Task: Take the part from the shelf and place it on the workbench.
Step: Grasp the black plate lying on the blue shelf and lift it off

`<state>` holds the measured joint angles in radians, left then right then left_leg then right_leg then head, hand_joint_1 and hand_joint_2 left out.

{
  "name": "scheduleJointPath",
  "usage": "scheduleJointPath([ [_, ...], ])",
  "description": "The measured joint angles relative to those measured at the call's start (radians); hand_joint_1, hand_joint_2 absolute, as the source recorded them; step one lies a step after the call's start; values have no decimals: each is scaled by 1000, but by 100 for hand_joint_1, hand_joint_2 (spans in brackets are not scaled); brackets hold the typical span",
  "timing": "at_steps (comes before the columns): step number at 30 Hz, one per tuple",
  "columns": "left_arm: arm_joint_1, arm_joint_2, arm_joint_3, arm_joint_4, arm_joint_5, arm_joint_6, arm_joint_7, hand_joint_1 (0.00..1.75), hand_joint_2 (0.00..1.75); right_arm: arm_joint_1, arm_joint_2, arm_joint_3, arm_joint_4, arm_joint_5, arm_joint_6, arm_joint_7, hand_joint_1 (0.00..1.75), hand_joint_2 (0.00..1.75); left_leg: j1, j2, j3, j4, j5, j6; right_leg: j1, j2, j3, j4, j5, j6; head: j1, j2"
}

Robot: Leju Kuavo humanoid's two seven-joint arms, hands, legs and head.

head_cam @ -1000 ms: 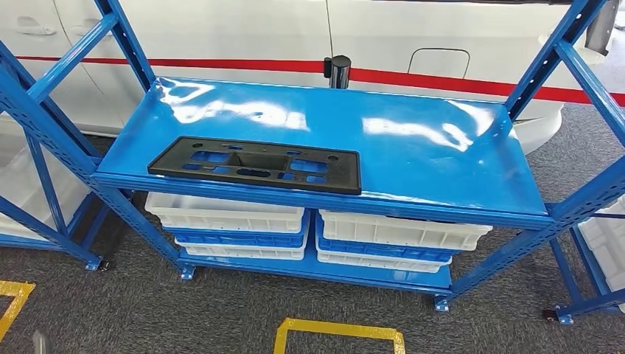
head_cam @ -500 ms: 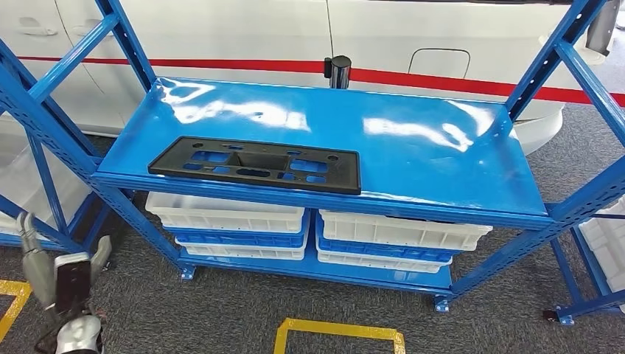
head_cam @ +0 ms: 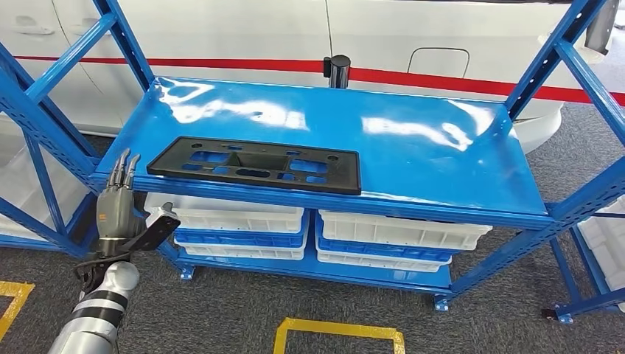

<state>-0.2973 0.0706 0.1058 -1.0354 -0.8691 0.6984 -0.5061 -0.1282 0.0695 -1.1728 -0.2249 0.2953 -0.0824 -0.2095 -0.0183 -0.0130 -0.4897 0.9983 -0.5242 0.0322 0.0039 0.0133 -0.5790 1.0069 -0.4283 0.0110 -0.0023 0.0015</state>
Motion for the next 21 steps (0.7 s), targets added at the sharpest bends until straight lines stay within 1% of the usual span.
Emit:
scheduleJointPath([
  [5, -22, 12, -42, 23, -30, 0, 7, 0, 175, 0, 0, 7, 1, 5, -2, 3, 0, 175, 0, 1, 0, 0, 0, 0, 0, 0, 0, 0, 0, 0, 0, 0],
  [9, -24, 10, -40, 12, -80, 1, -35, 0, 175, -1, 1, 11, 1, 9, -2, 3, 0, 175, 0, 2, 0, 0, 0, 0, 0, 0, 0, 0, 0, 0, 0, 0],
  [13, -22, 1, -26, -16, -101, 1, -73, 0, 175, -5, 1, 12, 1, 10, -2, 3, 0, 175, 0, 2, 0, 0, 0, 0, 0, 0, 0, 0, 0, 0, 0, 0],
  [17, -12, -22, -7, -60, -120, 1, -121, 0, 175, -9, 1, 16, 1, 10, -2, 3, 0, 175, 0, 1, 0, 0, 0, 0, 0, 0, 0, 0, 0, 0, 0, 0],
  [21, -1, -38, 0, -88, -126, 2, -133, 0, 175, -10, 1, 18, 1, 10, -2, 3, 0, 175, 0, 2, 0, 0, 0, 0, 0, 0, 0, 0, 0, 0, 0, 0],
])
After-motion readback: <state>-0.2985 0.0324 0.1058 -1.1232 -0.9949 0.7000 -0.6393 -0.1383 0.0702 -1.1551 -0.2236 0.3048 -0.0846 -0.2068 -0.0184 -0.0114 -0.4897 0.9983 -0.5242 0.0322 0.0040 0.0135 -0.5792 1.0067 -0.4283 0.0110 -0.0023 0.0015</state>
